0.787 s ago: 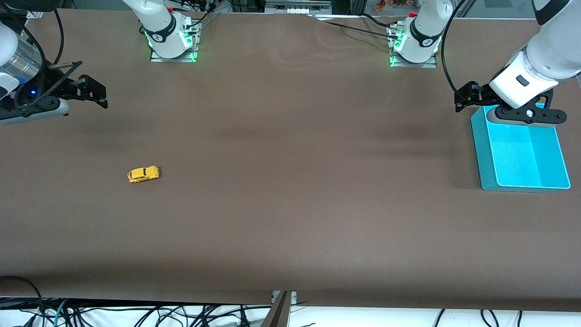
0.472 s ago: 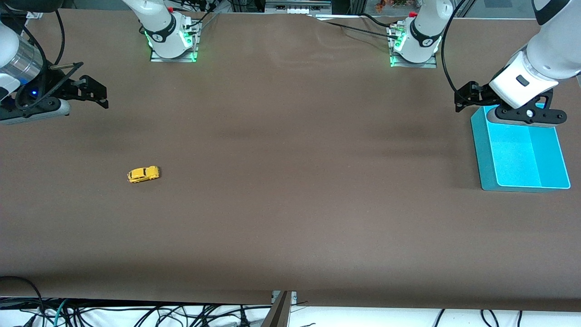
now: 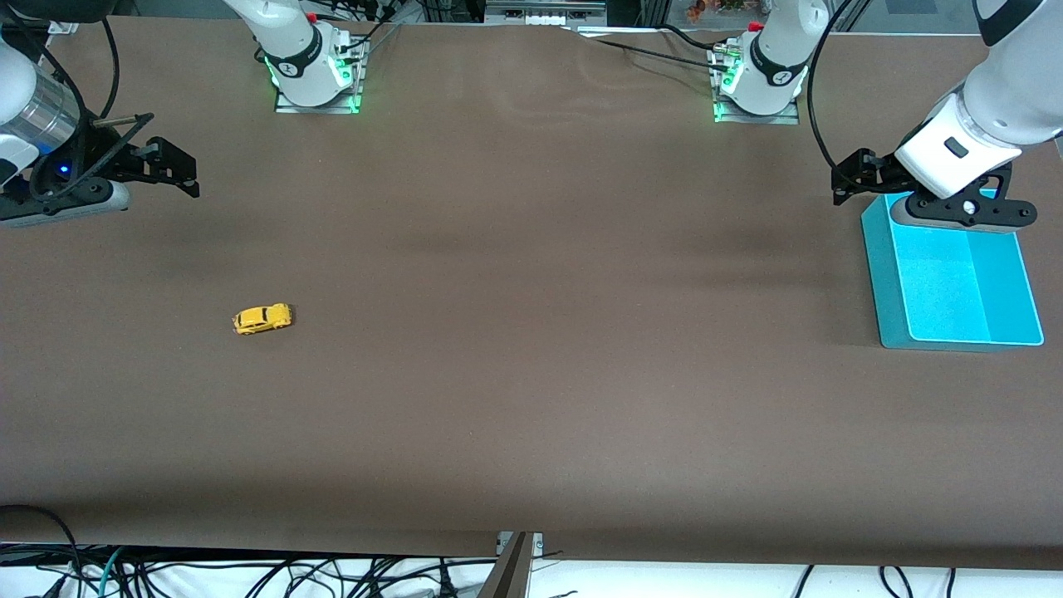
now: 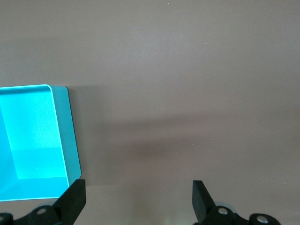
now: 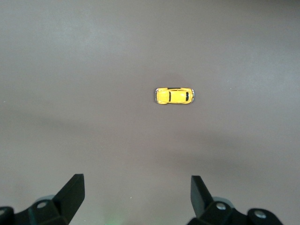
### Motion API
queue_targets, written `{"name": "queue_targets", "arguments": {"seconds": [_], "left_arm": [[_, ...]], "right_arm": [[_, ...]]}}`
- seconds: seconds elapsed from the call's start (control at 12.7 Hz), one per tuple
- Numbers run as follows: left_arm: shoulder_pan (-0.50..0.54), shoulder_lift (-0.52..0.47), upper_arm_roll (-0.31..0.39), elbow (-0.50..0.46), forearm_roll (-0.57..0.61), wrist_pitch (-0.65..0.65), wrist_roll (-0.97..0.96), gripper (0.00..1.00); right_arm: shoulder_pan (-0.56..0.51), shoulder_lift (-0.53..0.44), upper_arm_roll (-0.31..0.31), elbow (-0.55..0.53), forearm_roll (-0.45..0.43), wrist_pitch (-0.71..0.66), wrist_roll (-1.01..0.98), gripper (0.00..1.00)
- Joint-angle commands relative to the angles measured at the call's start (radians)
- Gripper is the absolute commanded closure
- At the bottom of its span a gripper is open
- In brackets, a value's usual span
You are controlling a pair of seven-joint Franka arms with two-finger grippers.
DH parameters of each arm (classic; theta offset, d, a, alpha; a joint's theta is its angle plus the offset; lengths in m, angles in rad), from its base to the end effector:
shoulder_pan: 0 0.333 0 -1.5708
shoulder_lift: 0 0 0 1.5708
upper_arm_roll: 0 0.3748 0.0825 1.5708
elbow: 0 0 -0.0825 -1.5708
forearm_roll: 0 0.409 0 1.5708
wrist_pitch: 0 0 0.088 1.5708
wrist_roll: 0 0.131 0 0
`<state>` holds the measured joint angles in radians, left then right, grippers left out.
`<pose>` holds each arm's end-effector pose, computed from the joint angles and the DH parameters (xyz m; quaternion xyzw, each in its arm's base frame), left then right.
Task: Wind and store yellow beetle car
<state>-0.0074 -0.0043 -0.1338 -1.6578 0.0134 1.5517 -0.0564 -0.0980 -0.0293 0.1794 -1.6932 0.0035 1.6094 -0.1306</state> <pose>0.5641 -0.0786 0.6173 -0.9978 0.0425 0.0500 0.0120 0.5652 0.0480 0.6183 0.9940 0.1055 -0.0275 0.0002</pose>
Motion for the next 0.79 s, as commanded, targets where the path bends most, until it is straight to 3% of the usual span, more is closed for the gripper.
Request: {"name": "queue_targets", "arguments": {"seconds": [0.0, 0.71], "left_arm": [[0.001, 0.010, -0.003, 0.027, -0.021, -0.022, -0.006, 0.00], [0.001, 0.010, -0.003, 0.027, -0.021, -0.030, -0.003, 0.00]], "right_arm": [[0.000, 0.006, 0.003, 0.021, 0.009, -0.023, 0.002, 0.00], [0.000, 0.006, 0.003, 0.020, 0.009, -0.023, 0.002, 0.00]]}}
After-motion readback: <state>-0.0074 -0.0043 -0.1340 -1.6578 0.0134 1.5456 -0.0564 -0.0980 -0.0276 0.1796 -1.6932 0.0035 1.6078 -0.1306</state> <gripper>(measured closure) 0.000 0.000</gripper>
